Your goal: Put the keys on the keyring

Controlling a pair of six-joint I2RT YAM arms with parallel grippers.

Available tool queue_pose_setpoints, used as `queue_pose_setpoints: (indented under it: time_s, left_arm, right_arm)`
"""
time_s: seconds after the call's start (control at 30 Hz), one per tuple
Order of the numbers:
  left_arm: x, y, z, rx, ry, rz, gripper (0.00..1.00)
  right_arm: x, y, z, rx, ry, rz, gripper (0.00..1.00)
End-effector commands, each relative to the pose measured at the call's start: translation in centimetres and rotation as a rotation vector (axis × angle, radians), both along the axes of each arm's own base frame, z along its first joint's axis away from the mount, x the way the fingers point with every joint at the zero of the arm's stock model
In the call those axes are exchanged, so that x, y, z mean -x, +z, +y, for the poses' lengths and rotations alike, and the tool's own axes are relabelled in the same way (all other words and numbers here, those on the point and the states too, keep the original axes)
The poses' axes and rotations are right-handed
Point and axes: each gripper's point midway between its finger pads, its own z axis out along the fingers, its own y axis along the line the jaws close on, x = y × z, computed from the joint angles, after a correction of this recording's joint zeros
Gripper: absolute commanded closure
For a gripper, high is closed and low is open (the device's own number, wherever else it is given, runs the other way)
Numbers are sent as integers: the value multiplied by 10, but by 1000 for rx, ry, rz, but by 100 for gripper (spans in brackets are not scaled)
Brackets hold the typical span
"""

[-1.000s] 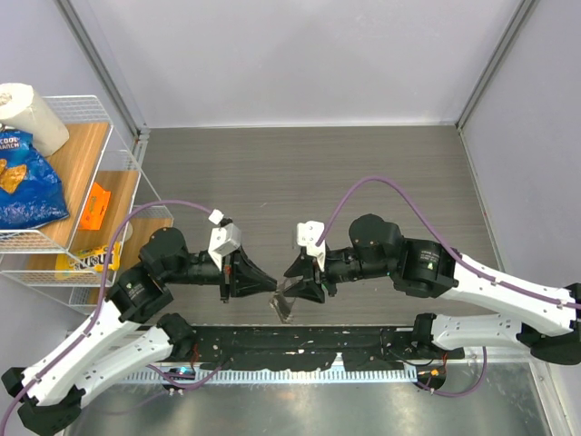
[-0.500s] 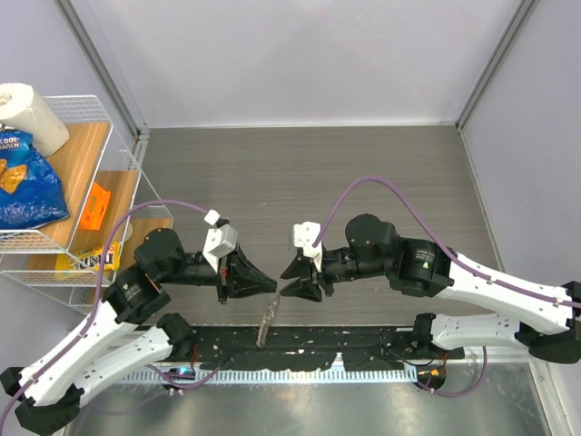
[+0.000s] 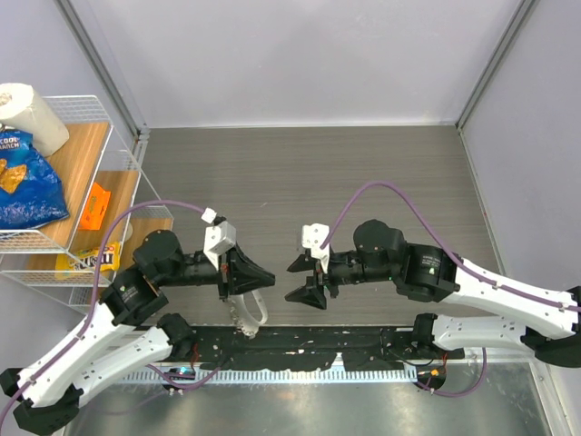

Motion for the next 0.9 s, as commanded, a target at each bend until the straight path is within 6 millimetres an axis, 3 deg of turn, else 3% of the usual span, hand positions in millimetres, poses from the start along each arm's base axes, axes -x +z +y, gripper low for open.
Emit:
queue_pose_setpoints:
  time_s: [0.0,0.13,0.27,0.4,0.47,0.5,0.57,0.73,0.87]
  left_arm:
    - [-31,-17,6,-72,195,25,100]
    - [-67,-45,18,-158,426,100,87]
    - [-98,-86,39,-293,676,214,67]
    - [-123,-130,71,-456,954,312,60]
    - [-131,-144,87,-522,1067,330,57]
    - [-134,-148,94,-549,1111,331,49]
    - [-142,-153,106,-583,1201,320,43]
    - [-157,-176,120,-705,1282,349,40]
    - [-161,-202,118,-763,1269,393,40]
  right_arm:
    - [-6,1,-4,-36,-65,5,33]
    - [-11,-15,-4,2,-112,44,25]
    - [-14,-35,2,38,-150,108,24]
    - [-31,-66,12,78,-275,184,23]
    - [-41,-87,19,100,-347,227,23]
    - [-42,-97,22,109,-372,259,23]
    - [-56,-111,27,117,-460,284,23]
    - [-56,-128,44,108,-458,338,24]
    - [-52,-138,44,116,-451,354,24]
